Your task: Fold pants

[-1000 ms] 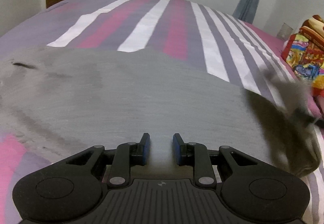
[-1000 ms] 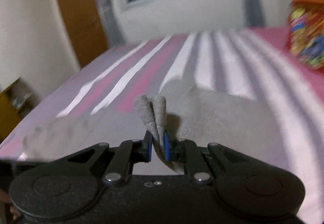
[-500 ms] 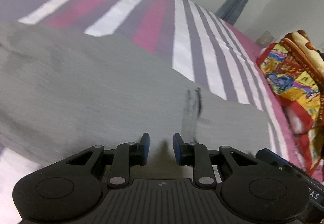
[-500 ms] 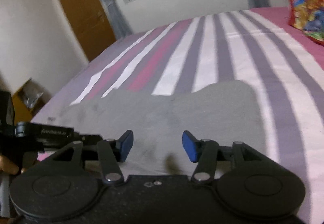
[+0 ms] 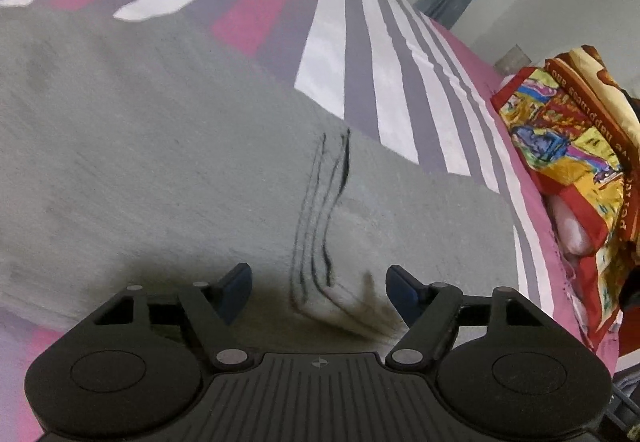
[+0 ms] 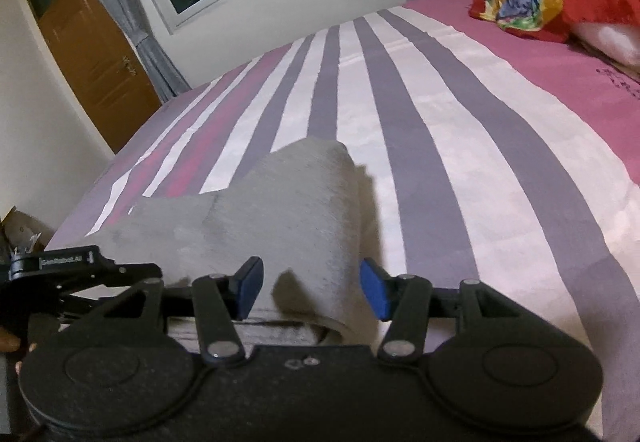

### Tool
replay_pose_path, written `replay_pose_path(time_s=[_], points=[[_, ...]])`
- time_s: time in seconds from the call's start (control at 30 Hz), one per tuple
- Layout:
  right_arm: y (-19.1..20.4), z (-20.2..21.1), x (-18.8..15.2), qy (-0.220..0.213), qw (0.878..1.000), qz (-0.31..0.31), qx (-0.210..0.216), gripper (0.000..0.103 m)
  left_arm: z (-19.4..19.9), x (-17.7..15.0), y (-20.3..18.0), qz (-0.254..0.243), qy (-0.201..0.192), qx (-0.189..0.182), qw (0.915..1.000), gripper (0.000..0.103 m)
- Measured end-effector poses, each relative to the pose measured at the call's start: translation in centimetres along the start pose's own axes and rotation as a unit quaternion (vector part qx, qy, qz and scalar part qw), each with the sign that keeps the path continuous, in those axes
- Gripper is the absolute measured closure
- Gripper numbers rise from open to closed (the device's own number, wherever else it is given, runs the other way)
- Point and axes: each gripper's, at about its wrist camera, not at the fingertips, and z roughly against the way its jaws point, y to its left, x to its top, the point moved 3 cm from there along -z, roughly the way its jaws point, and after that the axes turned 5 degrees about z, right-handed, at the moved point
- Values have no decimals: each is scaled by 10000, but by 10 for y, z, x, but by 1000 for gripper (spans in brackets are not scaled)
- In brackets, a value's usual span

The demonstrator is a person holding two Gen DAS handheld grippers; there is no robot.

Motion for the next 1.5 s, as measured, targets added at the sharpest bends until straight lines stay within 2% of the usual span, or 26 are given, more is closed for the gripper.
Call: replay_pose_path(time_s=[0.03,0.17,0.27,0.37,0.5,0.6,0.7,0.77,0.83,0.93,1.0,1.07,1.1,1.13,1.2,1.27,1.33,1.4,1.47,1.5], points=[[-3,3,-2,-7,10000,-33,-6,50,-3,-2,-2,-36,-16,-17,10000,34],[-10,7,-3,-32,9999,-131,-55,50,-18,-5,-12,0,162,-266,9995,74],[-14,9,-4,-74,9997,-206,-97,50,-23,-4,-13,175,161,-287,9993,82],[-18,13,-4,-130,9994,-243,-190,50,-13,1,-27,78,-18,-434,9990,85],[-14,15,-7,-55,9997,-30,-222,49,13,22,-58,-65,-317,-927,9952,85],[-2,10,-14,89,9996,240,-137,42,27,34,-84,-245,-439,-1222,9912,86],[13,3,-22,223,9973,626,-300,38,37,44,-108,-397,-507,-1459,9872,86],[17,2,-24,177,9965,720,-378,35,41,47,-121,-510,-509,-1586,9847,86],[19,-2,-20,136,9939,790,-762,36,40,45,-133,-582,-430,-1658,9835,86],[20,-7,-5,-211,9879,979,-1184,35,40,34,-142,-724,-301,-1672,9828,86],[24,-10,7,-329,9844,1186,-1255,35,35,26,-149,-828,-183,-1681,9821,86],[24,-9,19,-514,9819,1333,-1246,40,30,19,-155,-913,-140,-1641,9821,86],[16,-6,25,-604,9842,1168,-1182,62,27,17,-158,-983,-126,-1609,9820,86],[5,-5,29,-585,9893,835,-1044,89,23,16,-162,-1056,-61,-1569,9819,86],[-29,2,34,-589,9947,-153,-832,89,15,12,-163,-1195,10,-1418,9827,86],[-63,12,34,-683,9890,-838,-1006,93,7,9,-154,-1275,-27,-1122,9855,86],[-100,20,27,-655,9779,-1689,-1040,94,-3,10,-137,-1108,64,-882,9899,86],[-134,24,11,-521,9610,-2573,-867,94,-12,9,-115,-1045,120,-517,9931,86],[-147,26,-3,-484,9500,-2976,-817,93,-17,6,-93,-1015,174,-213,9945,86],[-151,26,-6,-464,9470,-3071,-825,88,-18,4,-83,-1007,208,-87,9947,86]])
